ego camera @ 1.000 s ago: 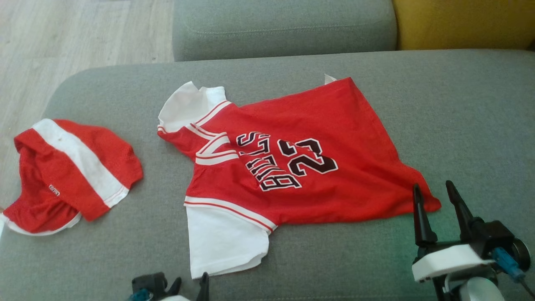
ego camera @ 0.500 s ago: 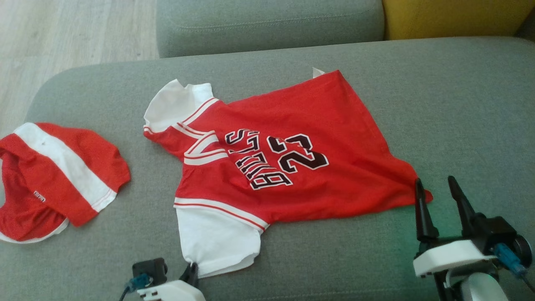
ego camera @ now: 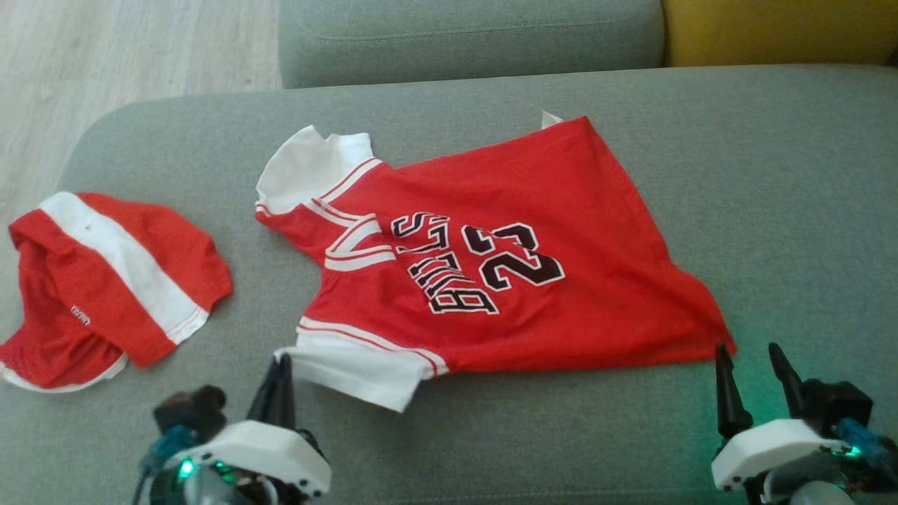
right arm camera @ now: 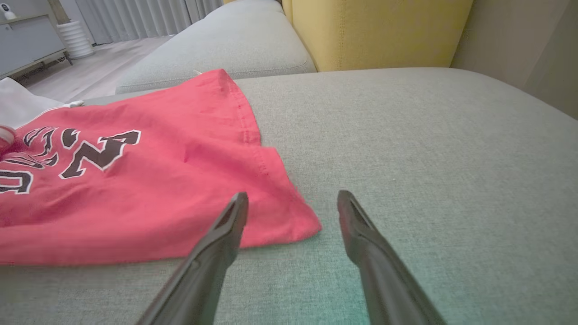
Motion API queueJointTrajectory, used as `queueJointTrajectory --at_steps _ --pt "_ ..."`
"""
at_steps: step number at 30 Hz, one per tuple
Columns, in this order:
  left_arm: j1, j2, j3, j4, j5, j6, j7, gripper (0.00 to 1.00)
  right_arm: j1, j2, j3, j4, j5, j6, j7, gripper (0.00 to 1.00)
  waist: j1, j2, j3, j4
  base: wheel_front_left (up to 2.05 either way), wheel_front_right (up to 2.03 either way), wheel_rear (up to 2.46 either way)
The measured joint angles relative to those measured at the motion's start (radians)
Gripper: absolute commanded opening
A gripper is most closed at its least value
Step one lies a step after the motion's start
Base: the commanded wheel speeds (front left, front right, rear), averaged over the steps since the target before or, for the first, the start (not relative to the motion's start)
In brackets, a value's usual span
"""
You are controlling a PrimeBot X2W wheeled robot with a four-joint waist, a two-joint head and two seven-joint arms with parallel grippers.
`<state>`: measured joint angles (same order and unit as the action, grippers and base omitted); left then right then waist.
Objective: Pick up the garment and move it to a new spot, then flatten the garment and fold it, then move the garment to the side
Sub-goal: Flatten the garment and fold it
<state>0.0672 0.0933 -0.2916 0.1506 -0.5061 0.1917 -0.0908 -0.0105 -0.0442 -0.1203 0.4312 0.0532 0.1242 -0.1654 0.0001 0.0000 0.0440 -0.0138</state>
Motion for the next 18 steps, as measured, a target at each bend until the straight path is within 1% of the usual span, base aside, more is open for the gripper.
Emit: queueJointTrajectory --at_steps 4,8,13,18 --pt "0.042 0.020 0.013 -0.098 0.000 0.022 0.013 0.00 0.000 0.000 -0.014 0.026 0.001 0.000 0.007 1.00 0.0000 0.0000 0.004 0.016 0.00 0.00 0.00" --pt "0.066 0.029 0.012 -0.155 0.000 0.038 0.038 0.00 -0.001 0.000 -0.009 0.070 0.012 0.000 0.018 1.00 0.0000 0.0000 0.007 0.032 0.00 0.00 0.00" --pt "0.072 0.029 0.009 -0.182 0.001 0.048 0.045 0.00 -0.011 0.000 -0.014 0.129 0.018 0.000 0.025 1.00 0.0000 0.0000 0.014 0.039 0.00 0.00 0.00" --pt "0.072 0.028 0.007 -0.184 0.001 0.051 0.045 0.00 -0.077 0.000 -0.017 0.185 0.043 0.000 0.016 1.00 0.0000 0.0000 0.024 0.038 0.00 0.00 0.00"
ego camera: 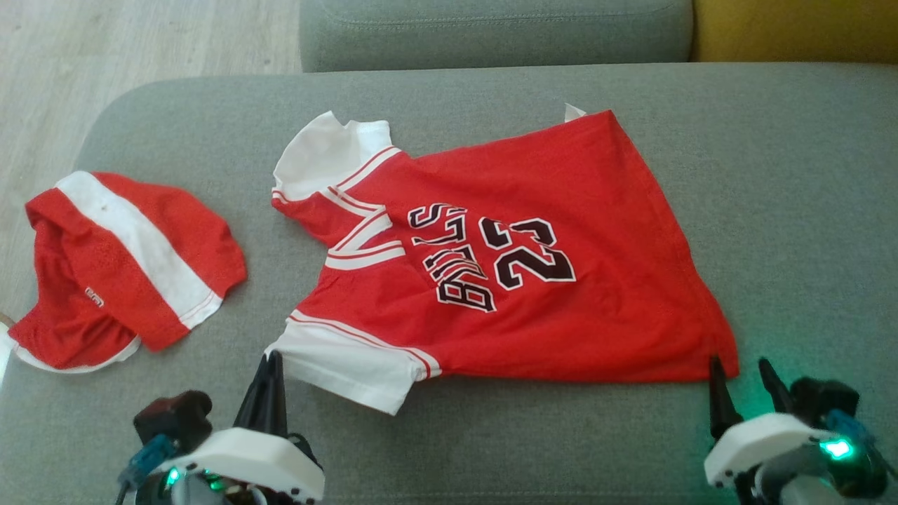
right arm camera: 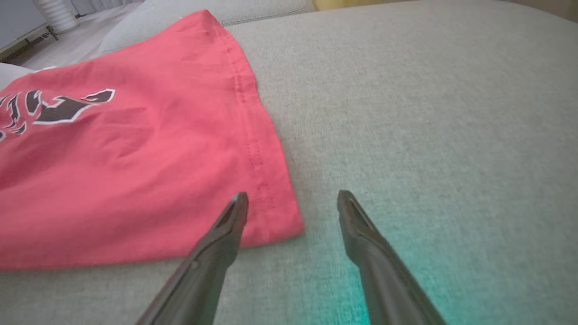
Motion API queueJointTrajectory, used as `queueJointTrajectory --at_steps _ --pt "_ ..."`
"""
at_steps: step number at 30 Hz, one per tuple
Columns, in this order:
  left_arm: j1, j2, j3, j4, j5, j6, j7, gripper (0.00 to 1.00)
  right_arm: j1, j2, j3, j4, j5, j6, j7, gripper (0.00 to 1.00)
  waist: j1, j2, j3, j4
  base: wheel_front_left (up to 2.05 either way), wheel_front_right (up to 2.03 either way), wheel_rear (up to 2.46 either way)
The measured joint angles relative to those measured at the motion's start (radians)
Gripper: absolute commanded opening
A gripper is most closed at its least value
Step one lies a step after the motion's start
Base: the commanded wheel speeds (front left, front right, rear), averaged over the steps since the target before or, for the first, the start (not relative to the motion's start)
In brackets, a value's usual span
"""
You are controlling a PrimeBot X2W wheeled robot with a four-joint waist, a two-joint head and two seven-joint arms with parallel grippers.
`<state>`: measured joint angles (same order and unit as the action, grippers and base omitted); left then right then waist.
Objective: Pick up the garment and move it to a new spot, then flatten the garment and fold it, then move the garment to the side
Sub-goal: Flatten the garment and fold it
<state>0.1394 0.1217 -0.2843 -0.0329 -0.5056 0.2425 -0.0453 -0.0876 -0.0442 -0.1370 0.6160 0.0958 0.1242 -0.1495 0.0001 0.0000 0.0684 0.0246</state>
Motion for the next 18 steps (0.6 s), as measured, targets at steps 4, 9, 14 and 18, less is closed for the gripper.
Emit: queueJointTrajectory --at_steps 4,9,14,18 --pt "0.000 0.000 -0.001 0.000 0.000 0.001 0.000 0.00 -0.032 0.000 0.005 0.039 -0.002 0.000 0.000 1.00 0.0000 0.0000 0.005 0.000 0.00 0.00 0.00" --pt "0.000 0.000 -0.002 0.005 0.000 0.000 -0.002 0.00 -0.048 -0.001 0.027 0.099 -0.013 0.000 0.027 0.67 0.0000 0.0000 0.008 0.003 0.00 0.00 0.00" --pt "-0.001 0.000 -0.003 0.009 -0.001 -0.003 -0.009 0.00 -0.070 -0.001 0.048 0.122 0.003 0.000 0.044 0.29 0.0000 0.0000 0.006 0.000 0.00 0.00 0.00" --pt "-0.002 0.000 -0.003 0.015 -0.001 -0.005 -0.017 0.00 -0.077 -0.001 0.072 0.135 0.036 0.000 0.045 0.00 0.0000 0.0000 0.000 -0.005 0.00 0.00 0.00"
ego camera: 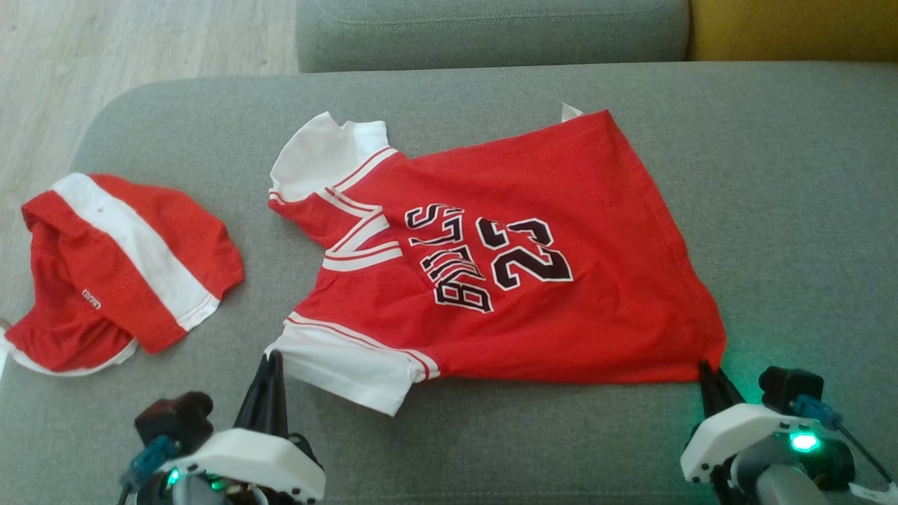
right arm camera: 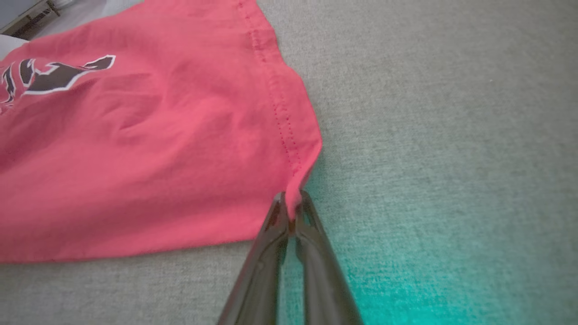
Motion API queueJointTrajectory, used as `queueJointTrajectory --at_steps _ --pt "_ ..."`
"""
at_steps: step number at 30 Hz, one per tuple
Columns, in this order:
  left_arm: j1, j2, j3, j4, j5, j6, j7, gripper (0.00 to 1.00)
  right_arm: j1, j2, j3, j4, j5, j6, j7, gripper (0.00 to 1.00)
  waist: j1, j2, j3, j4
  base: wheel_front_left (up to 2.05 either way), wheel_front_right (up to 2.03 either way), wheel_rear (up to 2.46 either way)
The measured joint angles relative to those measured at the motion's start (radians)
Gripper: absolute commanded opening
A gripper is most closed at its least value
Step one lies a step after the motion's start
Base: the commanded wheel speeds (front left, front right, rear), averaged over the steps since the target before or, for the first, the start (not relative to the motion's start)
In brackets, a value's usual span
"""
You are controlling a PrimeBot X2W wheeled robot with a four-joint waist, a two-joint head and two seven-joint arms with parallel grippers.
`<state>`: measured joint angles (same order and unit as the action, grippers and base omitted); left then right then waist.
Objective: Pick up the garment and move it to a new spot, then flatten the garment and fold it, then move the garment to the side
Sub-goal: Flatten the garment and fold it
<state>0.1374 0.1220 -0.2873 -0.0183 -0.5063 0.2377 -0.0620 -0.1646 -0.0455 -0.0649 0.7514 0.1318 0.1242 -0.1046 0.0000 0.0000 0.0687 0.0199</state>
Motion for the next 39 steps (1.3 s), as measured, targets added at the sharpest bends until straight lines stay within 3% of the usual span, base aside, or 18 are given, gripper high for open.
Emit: queueJointTrajectory --at_steps 5,10,21,29,34,39 --pt "-0.029 0.000 0.000 -0.002 0.000 -0.002 -0.021 0.00 -0.003 0.001 0.039 -0.024 0.049 0.000 -0.061 0.00 0.0000 0.0000 -0.016 -0.010 0.00 0.00 0.00" --pt "-0.099 0.009 0.008 -0.032 0.003 -0.019 -0.049 0.00 -0.034 0.001 0.064 -0.169 0.074 0.000 -0.120 0.00 0.0000 0.0000 -0.044 -0.030 0.00 0.00 0.00" --pt "-0.277 0.080 0.047 -0.337 0.044 -0.028 -0.031 0.00 -0.043 0.000 0.016 -0.716 0.064 0.000 -0.142 0.00 0.0000 0.0000 -0.101 -0.070 0.00 0.00 0.00" --pt "-0.498 0.134 0.052 -0.556 0.093 -0.037 0.080 0.00 -0.026 0.000 -0.018 -1.078 0.025 0.000 -0.011 0.00 -0.0001 0.0000 -0.089 -0.072 0.00 0.00 0.00" --pt "-0.626 0.163 0.039 -0.518 0.093 -0.077 0.146 0.00 -0.038 0.000 -0.033 -1.121 0.036 0.000 0.091 0.00 0.0000 0.0000 -0.053 -0.072 0.00 0.00 0.00" --pt "-0.763 0.167 0.031 -0.314 0.093 -0.125 0.153 0.00 -0.157 -0.006 -0.013 -1.022 0.053 0.000 0.134 0.00 0.0000 0.0000 0.012 -0.071 0.00 0.00 0.00"
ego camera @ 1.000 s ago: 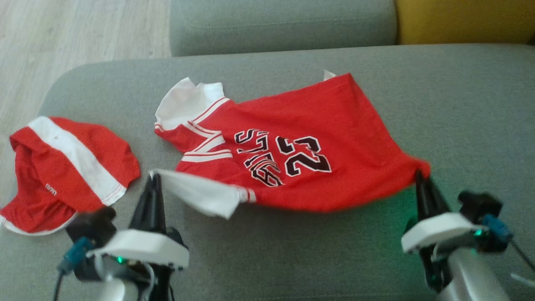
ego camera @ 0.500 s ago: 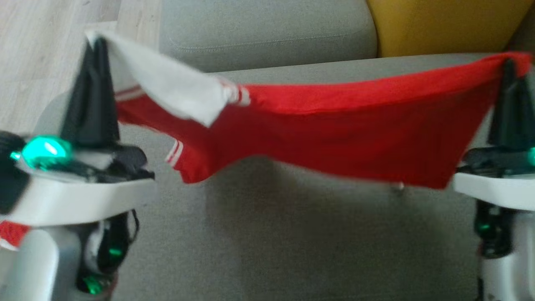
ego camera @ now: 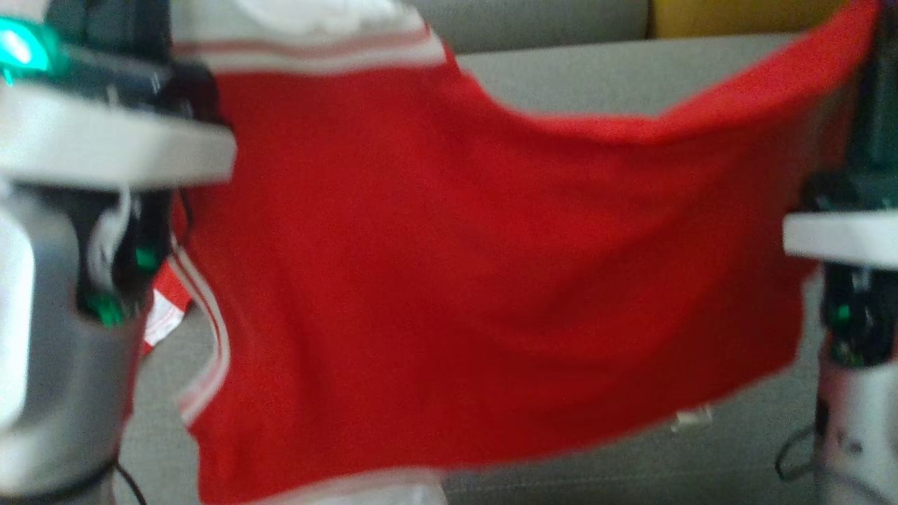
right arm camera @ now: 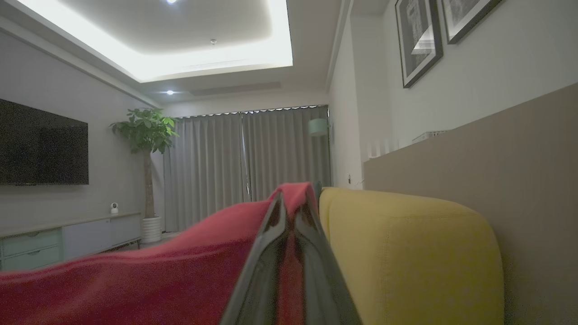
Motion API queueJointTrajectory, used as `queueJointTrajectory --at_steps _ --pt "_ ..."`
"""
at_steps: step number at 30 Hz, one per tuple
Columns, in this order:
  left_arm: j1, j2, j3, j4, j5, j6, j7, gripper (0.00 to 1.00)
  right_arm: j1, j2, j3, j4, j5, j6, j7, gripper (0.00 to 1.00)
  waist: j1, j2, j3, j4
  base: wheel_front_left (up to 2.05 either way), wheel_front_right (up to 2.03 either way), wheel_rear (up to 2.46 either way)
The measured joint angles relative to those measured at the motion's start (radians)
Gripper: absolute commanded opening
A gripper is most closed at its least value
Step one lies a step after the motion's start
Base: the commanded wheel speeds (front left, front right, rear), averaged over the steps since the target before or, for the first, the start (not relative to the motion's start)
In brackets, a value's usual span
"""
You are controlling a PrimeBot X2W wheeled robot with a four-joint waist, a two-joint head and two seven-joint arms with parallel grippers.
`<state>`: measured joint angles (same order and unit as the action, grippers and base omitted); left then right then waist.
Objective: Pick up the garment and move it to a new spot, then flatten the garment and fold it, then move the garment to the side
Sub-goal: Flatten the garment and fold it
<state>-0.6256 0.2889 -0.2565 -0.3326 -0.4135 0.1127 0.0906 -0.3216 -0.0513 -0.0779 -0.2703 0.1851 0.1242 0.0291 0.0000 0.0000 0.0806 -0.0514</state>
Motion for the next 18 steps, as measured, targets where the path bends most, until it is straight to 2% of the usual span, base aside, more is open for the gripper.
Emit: queueJointTrajectory --at_steps 5,7,13,16,18 --pt "-0.223 -0.002 -0.031 0.237 0.042 -0.051 -0.034 0.00 -0.214 -0.009 0.016 0.202 0.081 0.000 0.030 0.00 0.0000 0.0000 0.081 0.002 0.00 0.00 0.00" --pt "-0.377 -0.014 -0.058 0.397 0.077 -0.076 -0.069 0.00 -0.385 -0.015 0.015 0.364 0.088 0.000 0.017 0.00 0.0002 0.0000 0.135 0.003 0.00 0.00 0.00" --pt "-0.648 -0.068 -0.059 0.677 0.130 -0.078 -0.187 0.00 -0.743 -0.020 -0.022 0.690 0.014 0.000 -0.096 0.00 0.0004 -0.0001 0.223 0.004 0.00 0.00 0.00" --pt "-0.757 -0.113 -0.058 0.776 0.131 -0.078 -0.241 0.00 -0.865 -0.024 -0.058 0.832 -0.046 0.000 -0.153 0.00 0.0004 0.0000 0.246 0.016 0.00 0.00 0.00" --pt "-0.779 -0.128 -0.058 0.800 0.130 -0.078 -0.258 0.00 -0.894 -0.025 -0.068 0.874 -0.065 0.000 -0.166 0.00 0.0002 0.0000 0.252 0.022 0.00 0.00 0.00"
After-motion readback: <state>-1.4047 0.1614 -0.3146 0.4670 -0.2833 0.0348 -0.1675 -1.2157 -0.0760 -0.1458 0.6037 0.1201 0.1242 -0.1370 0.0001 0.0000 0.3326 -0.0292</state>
